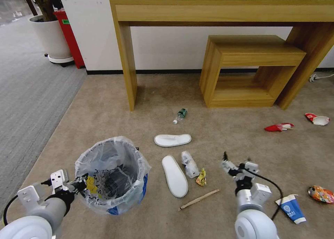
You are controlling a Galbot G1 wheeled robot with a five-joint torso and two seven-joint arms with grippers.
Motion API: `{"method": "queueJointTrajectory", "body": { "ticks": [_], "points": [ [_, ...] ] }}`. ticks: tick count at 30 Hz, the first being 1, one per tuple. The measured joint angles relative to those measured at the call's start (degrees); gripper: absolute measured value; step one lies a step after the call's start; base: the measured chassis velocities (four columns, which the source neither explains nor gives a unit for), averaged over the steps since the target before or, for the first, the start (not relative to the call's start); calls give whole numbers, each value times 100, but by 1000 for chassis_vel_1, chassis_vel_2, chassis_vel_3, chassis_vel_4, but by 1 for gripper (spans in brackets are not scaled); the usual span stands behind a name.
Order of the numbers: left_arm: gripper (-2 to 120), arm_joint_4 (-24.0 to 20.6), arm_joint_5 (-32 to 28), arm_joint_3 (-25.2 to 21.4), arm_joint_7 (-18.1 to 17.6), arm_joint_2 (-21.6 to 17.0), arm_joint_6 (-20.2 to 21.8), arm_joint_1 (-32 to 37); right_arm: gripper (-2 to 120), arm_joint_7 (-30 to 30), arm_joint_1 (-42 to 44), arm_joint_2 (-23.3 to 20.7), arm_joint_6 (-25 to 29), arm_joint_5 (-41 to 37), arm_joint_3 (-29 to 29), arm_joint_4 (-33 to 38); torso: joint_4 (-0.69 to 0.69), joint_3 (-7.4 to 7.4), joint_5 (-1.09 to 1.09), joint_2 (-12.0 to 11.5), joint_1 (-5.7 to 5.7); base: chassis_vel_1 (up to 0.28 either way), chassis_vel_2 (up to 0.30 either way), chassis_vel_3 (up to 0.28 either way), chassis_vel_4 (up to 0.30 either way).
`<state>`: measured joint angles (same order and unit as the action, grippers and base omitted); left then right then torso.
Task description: Pick up the trash bin and place the garbage on the floor into it.
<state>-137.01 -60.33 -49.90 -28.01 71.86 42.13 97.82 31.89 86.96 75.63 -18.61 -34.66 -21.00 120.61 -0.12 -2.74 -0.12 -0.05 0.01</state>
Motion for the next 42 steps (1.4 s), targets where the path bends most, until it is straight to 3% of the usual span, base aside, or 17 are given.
{"method": "queueJointTrajectory", "body": {
  "ticks": [3, 11, 27, 42],
  "points": [
    [1, -16, 16, -9, -1, 12, 0, 43, 100, 614, -153, 11, -886, -945, 265, 65, 0, 0, 0, 0, 0, 0, 0, 0, 0],
    [1, -58, 163, 43, -8, 105, 0, 73, 100, 1314, -525, 91, -1538, -2040, 665, -289, 0, 0, 0, 0, 0, 0, 0, 0, 0],
    [1, -36, 392, 151, -37, 288, 0, 66, 100, 1581, -1277, 468, -1512, -2623, 893, -1532, 0, -1, 0, 0, 0, 0, 0, 0, 0],
    [1, 164, 434, 175, -8, 249, 0, -51, 100, 1636, -1745, 917, -1515, -2695, 317, -2734, 0, 0, 0, 0, 0, 0, 0, 0, 0]
  ]
}}
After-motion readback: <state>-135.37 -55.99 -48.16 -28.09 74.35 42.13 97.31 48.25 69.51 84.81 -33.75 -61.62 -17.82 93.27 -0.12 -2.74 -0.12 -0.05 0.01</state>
